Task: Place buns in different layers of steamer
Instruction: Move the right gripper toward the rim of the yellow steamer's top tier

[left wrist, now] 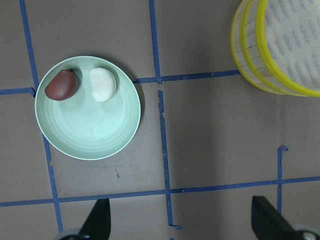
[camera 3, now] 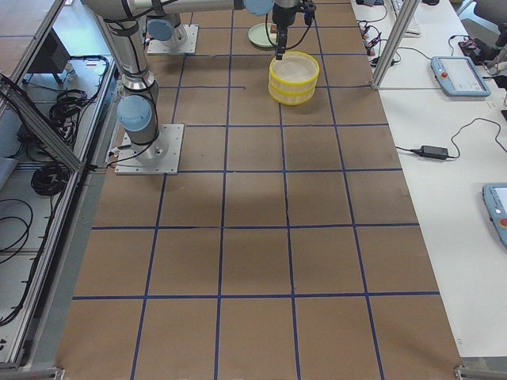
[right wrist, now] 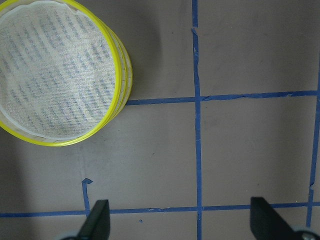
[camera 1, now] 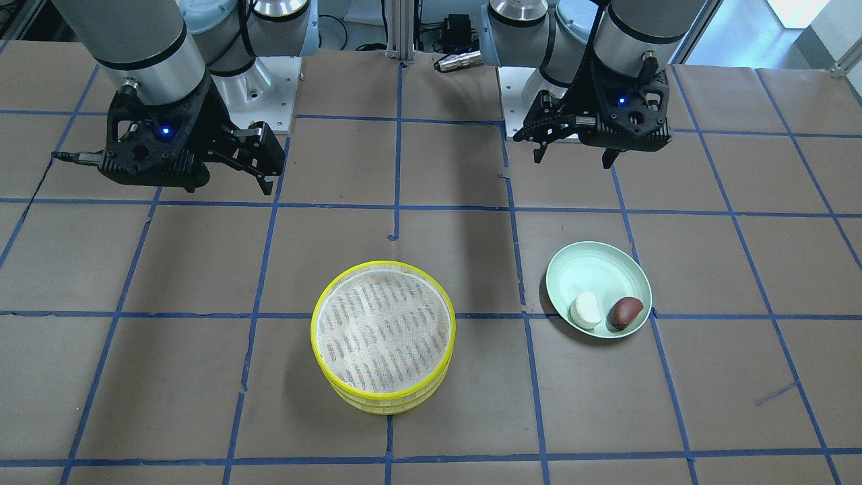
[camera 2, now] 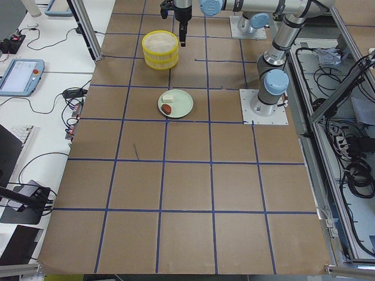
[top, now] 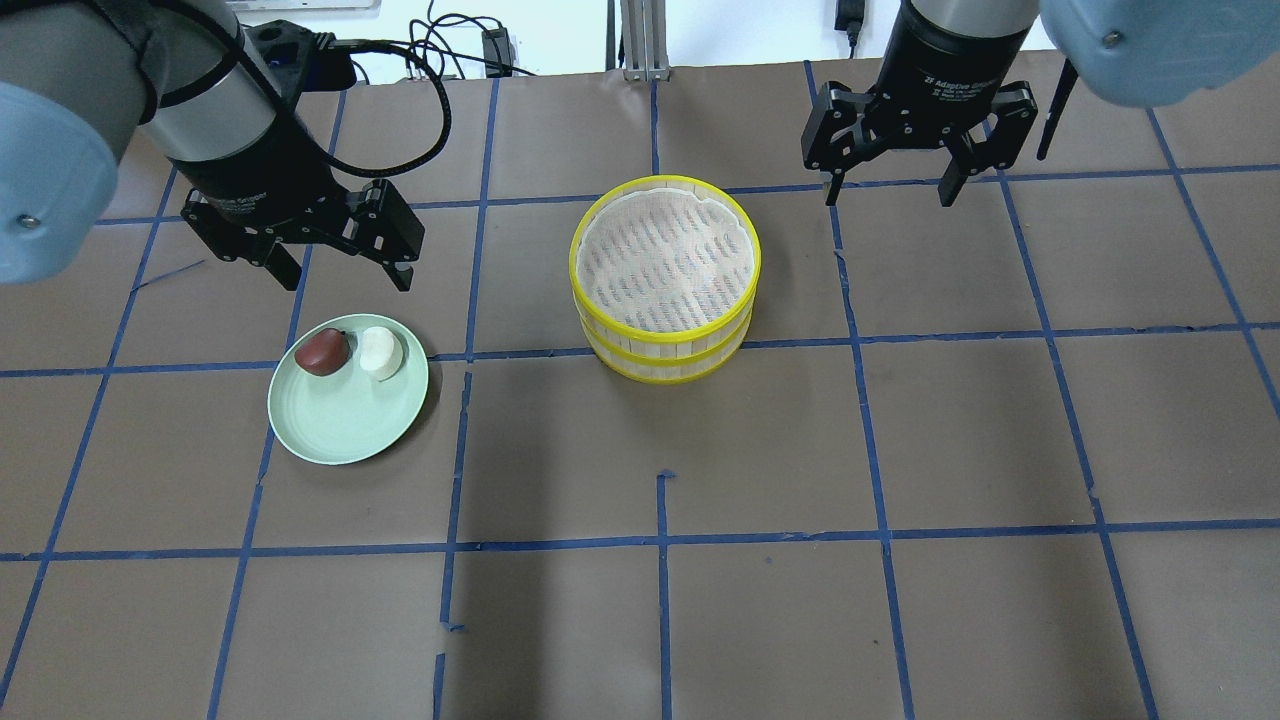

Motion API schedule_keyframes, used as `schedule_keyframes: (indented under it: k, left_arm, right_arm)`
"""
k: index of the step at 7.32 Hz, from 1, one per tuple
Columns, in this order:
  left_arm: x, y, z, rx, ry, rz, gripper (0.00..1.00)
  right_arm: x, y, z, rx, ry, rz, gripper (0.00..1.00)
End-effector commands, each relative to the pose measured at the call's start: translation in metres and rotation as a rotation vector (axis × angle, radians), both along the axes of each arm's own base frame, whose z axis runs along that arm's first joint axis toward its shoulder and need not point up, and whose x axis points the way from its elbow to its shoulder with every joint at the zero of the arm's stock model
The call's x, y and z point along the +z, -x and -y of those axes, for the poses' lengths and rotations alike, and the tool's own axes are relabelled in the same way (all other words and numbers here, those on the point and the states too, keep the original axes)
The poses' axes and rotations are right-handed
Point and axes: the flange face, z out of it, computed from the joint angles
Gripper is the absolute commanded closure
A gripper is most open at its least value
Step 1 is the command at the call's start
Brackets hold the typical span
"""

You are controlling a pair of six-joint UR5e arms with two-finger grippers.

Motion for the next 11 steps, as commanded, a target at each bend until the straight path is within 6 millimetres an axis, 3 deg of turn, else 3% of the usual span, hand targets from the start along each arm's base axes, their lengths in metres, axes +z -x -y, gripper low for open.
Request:
schedule_keyframes:
  k: [1,3,4,5,6,7,8,10,11]
  left_arm:
    - [0.003,-0.001,-0.003,0.004,0.004,0.005,0.00]
    - [0.004,-0.001,-0.004,0.004,0.006,0.007,0.00]
    - [-0.009,-0.001,-0.001,0.006,-0.015,0.006,0.00]
    - [-0.018,-0.001,0.001,0.006,-0.034,0.001,0.00]
    - [-0.017,-0.017,0.009,0.020,-0.032,-0.008,0.00]
    - [-0.027,-0.029,0.020,0.044,-0.038,-0.004,0.00]
    - [-0.044,-0.045,0.044,0.049,-0.012,-0.001,0.00]
    - [-0.103,-0.074,0.092,0.032,-0.019,-0.005,0.00]
    - [-0.133,-0.077,0.105,0.028,-0.060,-0.008,0.00]
  right_arm:
    - [-0.008,-0.002,-0.005,-0.006,-0.010,0.000,0.00]
    - [-0.013,-0.012,-0.004,0.009,0.029,0.003,0.00]
    - [-0.030,-0.023,-0.002,0.023,0.019,0.002,0.00]
    - [-0.064,-0.041,0.011,0.047,0.058,0.006,0.00]
    - [-0.106,-0.047,0.052,0.035,0.122,0.014,0.00]
    - [-0.147,-0.050,0.073,0.041,0.090,-0.003,0.00]
    - [-0.164,-0.052,0.082,0.039,0.101,0.002,0.00]
    - [-0.198,-0.057,0.094,0.043,0.103,0.012,0.00]
    - [-0.211,-0.058,0.102,0.043,0.123,0.016,0.00]
